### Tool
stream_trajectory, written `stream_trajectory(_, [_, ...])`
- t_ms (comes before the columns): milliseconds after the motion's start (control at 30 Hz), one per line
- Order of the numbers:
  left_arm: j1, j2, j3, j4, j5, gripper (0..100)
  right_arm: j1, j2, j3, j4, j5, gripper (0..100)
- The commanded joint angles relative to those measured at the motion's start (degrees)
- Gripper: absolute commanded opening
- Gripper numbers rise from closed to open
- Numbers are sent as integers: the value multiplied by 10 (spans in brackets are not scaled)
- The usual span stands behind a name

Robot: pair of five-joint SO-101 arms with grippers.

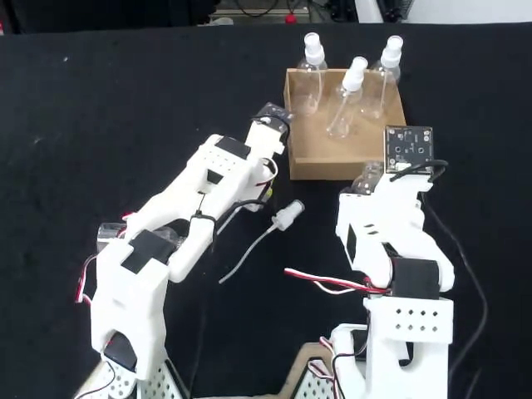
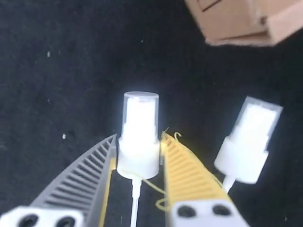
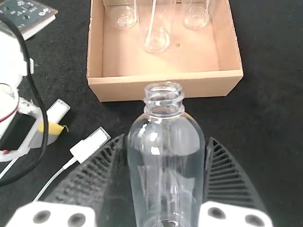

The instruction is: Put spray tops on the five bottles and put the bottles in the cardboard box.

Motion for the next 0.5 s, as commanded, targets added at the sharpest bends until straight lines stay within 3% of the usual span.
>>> stream_trajectory(0, [-11,-12,-24,83,-5,109,-6,-13,-2,-16,0,198])
stream_trajectory(300, [-37,-12,-145,278,-7,109,-6,-13,-1,-16,0,198])
stream_trajectory(467, [-67,-24,-182,331,-7,109,-6,-13,-1,-16,0,198])
